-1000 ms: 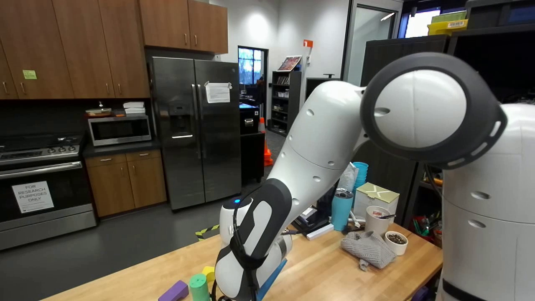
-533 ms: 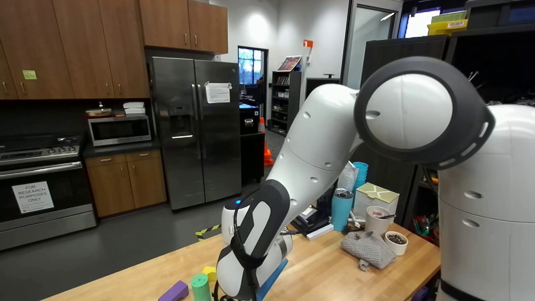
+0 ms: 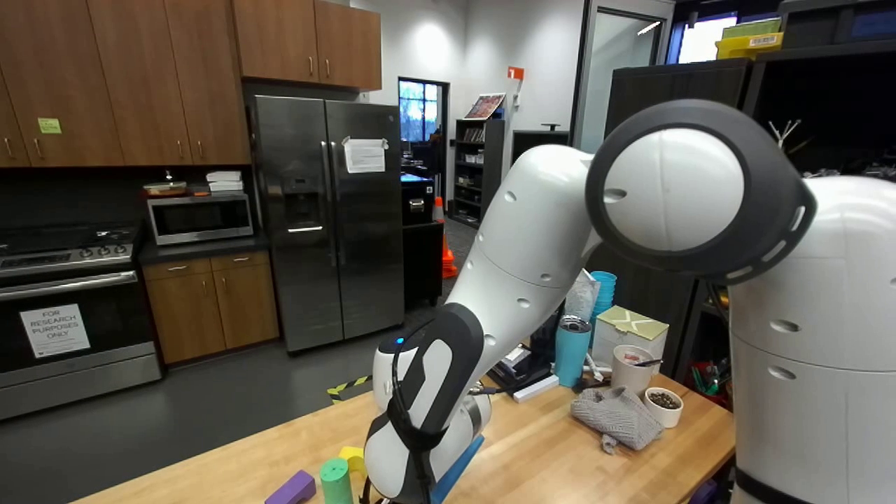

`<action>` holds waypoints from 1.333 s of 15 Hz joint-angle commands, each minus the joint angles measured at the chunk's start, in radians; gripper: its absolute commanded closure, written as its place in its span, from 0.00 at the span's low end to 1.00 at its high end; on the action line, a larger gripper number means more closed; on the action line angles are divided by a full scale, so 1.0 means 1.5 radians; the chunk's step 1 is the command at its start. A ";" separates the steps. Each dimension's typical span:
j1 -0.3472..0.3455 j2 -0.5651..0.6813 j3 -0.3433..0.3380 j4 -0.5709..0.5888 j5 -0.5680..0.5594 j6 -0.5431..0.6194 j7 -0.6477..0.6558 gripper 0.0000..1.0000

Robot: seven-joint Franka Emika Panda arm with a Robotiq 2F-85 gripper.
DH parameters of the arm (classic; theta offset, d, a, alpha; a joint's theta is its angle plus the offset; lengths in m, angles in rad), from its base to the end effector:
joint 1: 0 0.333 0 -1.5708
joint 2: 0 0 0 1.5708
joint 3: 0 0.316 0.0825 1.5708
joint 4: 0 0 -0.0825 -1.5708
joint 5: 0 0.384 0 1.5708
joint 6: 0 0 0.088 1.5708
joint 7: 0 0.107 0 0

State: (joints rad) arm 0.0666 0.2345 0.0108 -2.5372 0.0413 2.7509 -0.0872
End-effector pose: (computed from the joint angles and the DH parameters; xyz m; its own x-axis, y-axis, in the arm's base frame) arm 0.4539 0.0338 0.1842 0.9919 0.1258 -0.0196 0.1254 -0.9919 -0.0192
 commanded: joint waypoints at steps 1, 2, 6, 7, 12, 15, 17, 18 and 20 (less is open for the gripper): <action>-0.013 0.004 0.008 0.001 -0.005 0.009 0.008 0.71; -0.013 0.004 0.008 0.001 -0.006 0.008 0.009 0.78; -0.013 -0.008 0.004 -0.002 -0.008 0.000 0.016 0.84; -0.014 -0.016 0.002 -0.004 -0.009 0.001 0.017 0.84; -0.018 -0.050 -0.004 -0.013 -0.015 0.002 0.028 0.84; -0.017 -0.087 -0.011 -0.022 -0.026 0.003 0.038 0.84; -0.017 -0.114 -0.016 -0.028 -0.038 0.004 0.046 0.84; -0.018 -0.126 -0.018 -0.030 -0.045 0.004 0.053 0.84; -0.020 -0.148 -0.021 -0.035 -0.064 0.004 0.066 0.84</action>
State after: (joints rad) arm 0.0496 0.0959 -0.0127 -2.5461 -0.0023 2.7538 -0.0302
